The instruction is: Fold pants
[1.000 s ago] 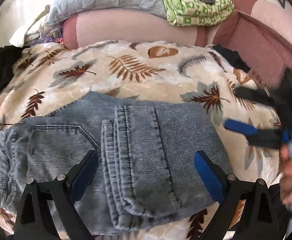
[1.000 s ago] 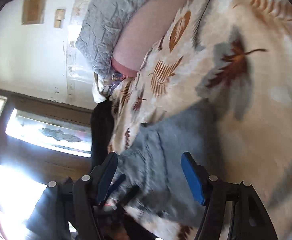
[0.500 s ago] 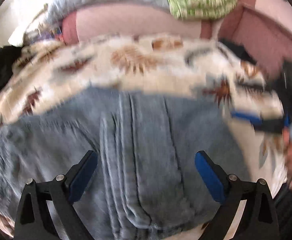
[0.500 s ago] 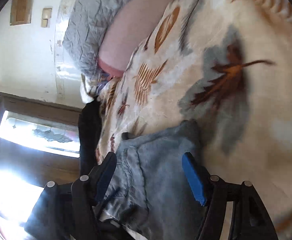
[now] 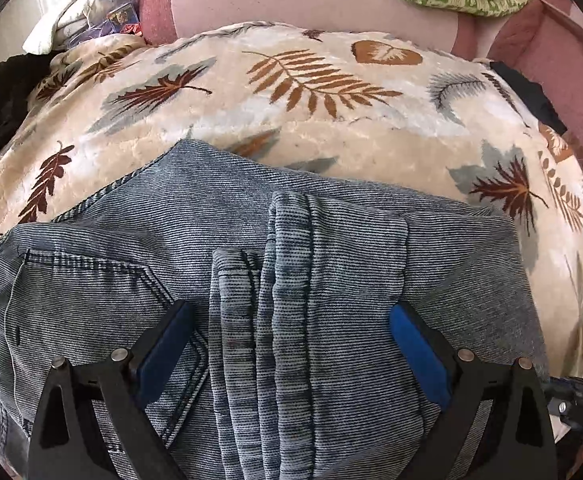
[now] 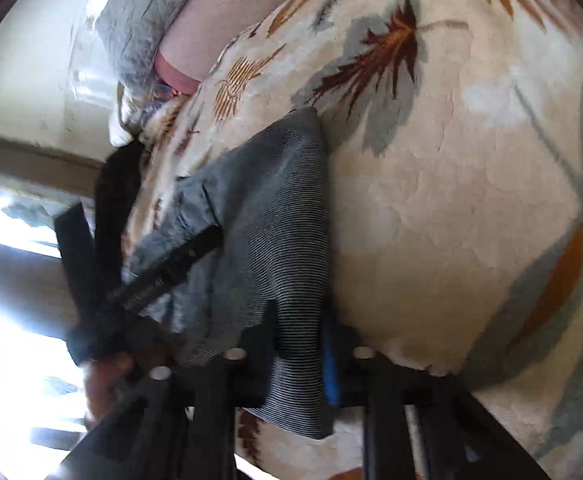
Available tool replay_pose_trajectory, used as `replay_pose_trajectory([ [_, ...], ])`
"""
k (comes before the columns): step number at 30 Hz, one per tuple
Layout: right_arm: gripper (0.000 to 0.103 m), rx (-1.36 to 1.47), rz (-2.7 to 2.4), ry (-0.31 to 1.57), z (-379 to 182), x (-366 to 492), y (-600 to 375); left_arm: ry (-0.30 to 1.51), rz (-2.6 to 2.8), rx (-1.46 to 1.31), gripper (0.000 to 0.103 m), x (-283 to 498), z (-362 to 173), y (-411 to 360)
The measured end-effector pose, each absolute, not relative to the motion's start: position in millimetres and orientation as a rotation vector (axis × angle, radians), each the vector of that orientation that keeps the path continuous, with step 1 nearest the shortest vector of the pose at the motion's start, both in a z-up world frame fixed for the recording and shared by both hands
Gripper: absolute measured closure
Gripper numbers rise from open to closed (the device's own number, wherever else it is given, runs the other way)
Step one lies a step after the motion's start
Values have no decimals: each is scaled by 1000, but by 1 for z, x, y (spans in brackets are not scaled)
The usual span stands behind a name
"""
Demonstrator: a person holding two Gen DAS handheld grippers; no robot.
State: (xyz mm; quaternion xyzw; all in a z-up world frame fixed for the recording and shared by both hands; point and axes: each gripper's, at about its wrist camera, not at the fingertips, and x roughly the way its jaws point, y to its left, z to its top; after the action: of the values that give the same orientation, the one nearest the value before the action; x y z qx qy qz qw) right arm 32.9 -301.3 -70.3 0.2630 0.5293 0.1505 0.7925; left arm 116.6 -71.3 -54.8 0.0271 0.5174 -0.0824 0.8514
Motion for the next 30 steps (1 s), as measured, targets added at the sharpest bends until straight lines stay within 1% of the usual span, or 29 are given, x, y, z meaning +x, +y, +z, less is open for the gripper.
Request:
replay_pose_trajectory([
  [2, 88, 348, 272, 1116, -60, 24, -280, 1085, -176, 56, 4, 116, -55, -71],
  [3, 89, 303, 262, 1113, -63, 23, -276, 1083, -175, 60, 4, 117, -56, -72],
  [4, 87, 312, 263, 1119, -69, 24, -279, 1079, -171, 66, 4, 116, -57, -72],
  [5, 87, 385, 279, 1124, -71, 27, -288, 1072, -166, 74, 4, 114, -57, -73],
  [7, 76, 526, 330, 1131, -66, 32, -306, 1064, -167, 74, 4, 113, -55, -73],
  [8, 72, 557, 334, 1106, -60, 33, -314, 1061, -172, 72, 4, 113, -56, -73],
  [10, 60, 598, 338, 1064, -48, 42, -328, 1056, -173, 74, 4, 114, -56, -73],
  [12, 57, 674, 362, 1038, -45, 60, -338, 1051, -169, 77, 4, 113, -56, -73],
  [17, 57, 703, 336, 1063, -56, 120, -330, 1044, -177, 72, 4, 113, -55, -72],
  [19, 57, 727, 343, 1108, -70, 139, -323, 1038, -176, 72, 4, 112, -55, -72],
  [20, 59, 712, 343, 1132, -75, 144, -321, 1038, -176, 72, 4, 112, -55, -72],
  [22, 84, 554, 271, 1122, -71, 152, -306, 1034, -178, 71, 4, 112, -55, -72],
  [24, 87, 505, 218, 1102, -72, 152, -307, 1028, -179, 72, 4, 111, -55, -72],
  [26, 87, 521, 207, 1100, -73, 151, -307, 1025, -175, 78, 4, 111, -55, -73],
  [27, 82, 521, 221, 1090, -68, 147, -304, 1025, -176, 75, 4, 111, -54, -72],
  [30, 56, 538, 241, 1056, -55, 128, -307, 1025, -180, 71, 4, 111, -54, -72],
])
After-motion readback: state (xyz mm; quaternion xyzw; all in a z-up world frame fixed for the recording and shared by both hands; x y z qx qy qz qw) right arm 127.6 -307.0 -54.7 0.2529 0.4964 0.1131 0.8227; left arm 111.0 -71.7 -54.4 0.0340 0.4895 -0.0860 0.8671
